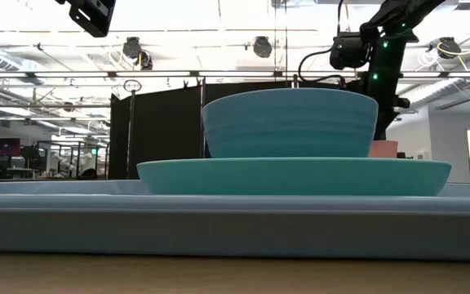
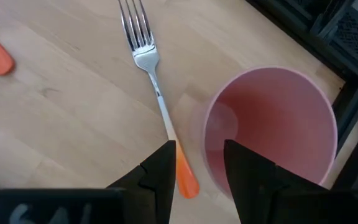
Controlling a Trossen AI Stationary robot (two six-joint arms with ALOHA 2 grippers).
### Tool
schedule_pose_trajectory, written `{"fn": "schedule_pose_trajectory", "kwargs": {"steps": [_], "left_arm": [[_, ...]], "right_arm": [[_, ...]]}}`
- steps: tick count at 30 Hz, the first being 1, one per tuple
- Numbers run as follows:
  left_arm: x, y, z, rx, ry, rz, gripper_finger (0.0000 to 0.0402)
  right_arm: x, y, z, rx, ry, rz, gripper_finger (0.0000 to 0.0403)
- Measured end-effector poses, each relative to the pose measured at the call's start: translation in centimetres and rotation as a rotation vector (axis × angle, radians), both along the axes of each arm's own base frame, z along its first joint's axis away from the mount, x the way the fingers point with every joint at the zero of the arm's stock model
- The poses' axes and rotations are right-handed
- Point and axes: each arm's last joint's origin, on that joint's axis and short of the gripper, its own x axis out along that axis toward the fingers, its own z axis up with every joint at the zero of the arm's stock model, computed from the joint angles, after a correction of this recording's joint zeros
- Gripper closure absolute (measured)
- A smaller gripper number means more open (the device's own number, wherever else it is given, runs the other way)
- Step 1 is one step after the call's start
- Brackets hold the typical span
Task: Set up tray
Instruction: Put the pink cup on the blue serving tray to the top right of the green plate
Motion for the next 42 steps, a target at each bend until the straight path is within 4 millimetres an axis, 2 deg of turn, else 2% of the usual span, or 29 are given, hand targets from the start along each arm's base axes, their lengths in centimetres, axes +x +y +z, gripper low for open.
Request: {"fn": "schedule_pose_trajectory", "kwargs": {"steps": [12,15,21,23,33,42], "left_arm": [[0.0,0.0,0.0,0.0,0.0,0.0,0.0325],[0.0,0.0,0.0,0.0,0.0,0.0,0.0325],[0.0,0.0,-0.1,0.004,0.008,0.0,0.0325],[0.0,0.0,-0.1,0.004,0.007,0.0,0.0325],[0.0,0.0,-0.1,0.002,0.008,0.0,0.0325],[0.0,0.0,-0.1,0.005,0.01,0.002,0.0325]], "right_arm": [[0.4,-0.8,-1.1,0.046,0.026,0.002,0.0283],[0.4,-0.8,-1.1,0.038,0.021,0.012,0.0304],[0.4,-0.8,-1.1,0.038,0.032,0.046,0.0382],[0.4,-0.8,-1.1,0.037,0.036,0.053,0.0396],[0.3,-0.6,-0.7,0.023,0.035,0.077,0.0401],[-0.5,1.0,1.5,-0.048,-0.044,0.113,0.0402]]}}
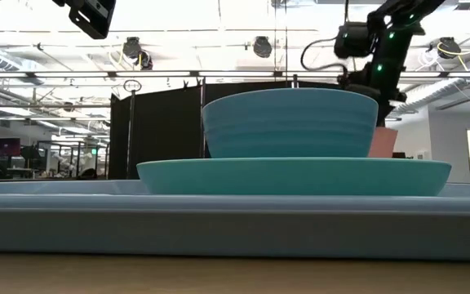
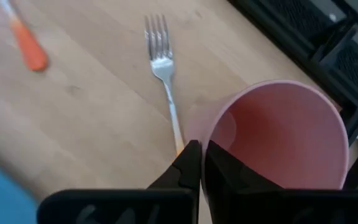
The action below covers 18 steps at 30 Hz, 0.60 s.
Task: Set up tray
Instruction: Put the pink cup on the blue serving tray to the top right of the green plate
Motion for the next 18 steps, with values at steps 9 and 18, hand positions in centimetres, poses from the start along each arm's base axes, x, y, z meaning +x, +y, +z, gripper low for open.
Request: {"fn": "schedule_pose_trajectory", "kwargs": {"steps": [9,18], "left_arm": [[0.0,0.0,0.0,0.002,0.0,0.001,0.0325],[0.1,0.2,0.0,0.001,0.001,0.009,0.0325]], "right_arm": [[-0.2,3.3,1.8,-0.025,-0.079,0.081,0.0402],[0.9,6.6,2.1,-0.016,-0.115,0.177,0.0402]]}}
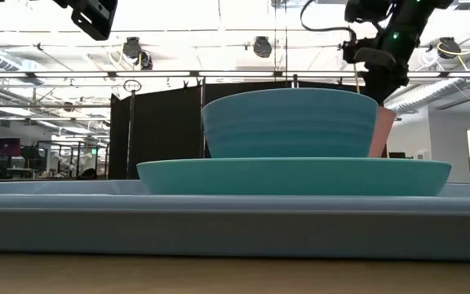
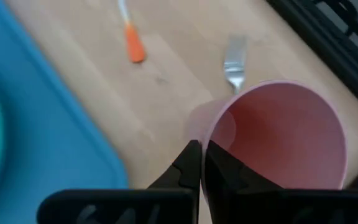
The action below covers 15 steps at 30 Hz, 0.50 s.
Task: Set up tray
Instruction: Put the pink cup on the blue serving tray to the top right of the green plate
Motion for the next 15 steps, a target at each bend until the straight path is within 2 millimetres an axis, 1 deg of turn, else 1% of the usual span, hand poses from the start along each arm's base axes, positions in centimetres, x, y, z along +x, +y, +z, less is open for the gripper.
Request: {"fn": "schedule_pose_trajectory", "kwargs": {"steps": [9,15], "left_arm": [[0.0,0.0,0.0,-0.001,0.0,0.0,0.0325],[0.0,0.0,0.0,-0.001,0.0,0.0,0.0325]], "right_arm": [[1.0,3.4,0.0,0.046,-0.039,0.097,0.0403],[1.7,6.0,0.1,0.097,-0.098,0.185,0.0403]]}}
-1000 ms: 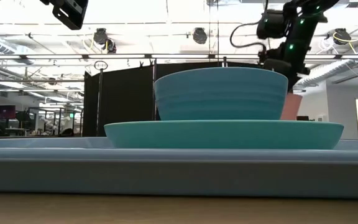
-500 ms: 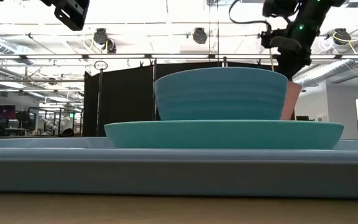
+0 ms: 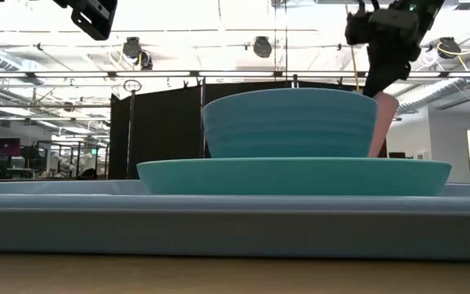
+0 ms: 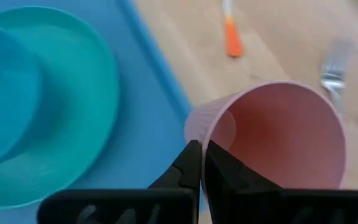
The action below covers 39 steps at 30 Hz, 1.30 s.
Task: Set up tray
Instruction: Put the pink cup on the blue serving tray to the top right of the green plate
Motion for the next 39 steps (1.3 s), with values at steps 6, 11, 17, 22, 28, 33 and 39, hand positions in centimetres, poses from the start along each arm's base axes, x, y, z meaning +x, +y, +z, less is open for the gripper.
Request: {"fn": "schedule_pose_trajectory", "kwargs": {"steps": [6,11,17,22,28,33,39], "left_arm": [[0.0,0.0,0.0,0.0,0.0,0.0,0.0325],[0.0,0.0,0.0,-0.002,0.0,0.0,0.0325],[0.0,0.0,0.0,-0.002,0.001,0.0,0.0325],[0.0,0.0,0.0,-0.002,0.0,0.0,0.0325],[0.0,0.0,0.0,-0.002,0.001,0.0,0.0325],[0.0,0.0,0.0,-0.003,0.0,0.0,0.0325],[0.0,0.0,0.0,-0.005,0.003,0.0,0.0325]], "right_arm": [[0.7,2.3,-0.5,0.031,-0.003,0.061,0.0403],[1.0,3.7,-1.2,0.054,0.036,0.076,0.0403],[1.5,5.0,-2.0,0.067,0.071,0.097,0.0403],[1.8,5.9,-2.6,0.064,0.099,0.124,0.0403],[2.5,7.2,-2.7,0.043,0.149,0.169,0.0403],[4.0,8.3,-2.3,-0.006,0.224,0.189,0.0403],[5.6,9.0,-3.7,-0.04,0.364,0.186,0.0403]]}}
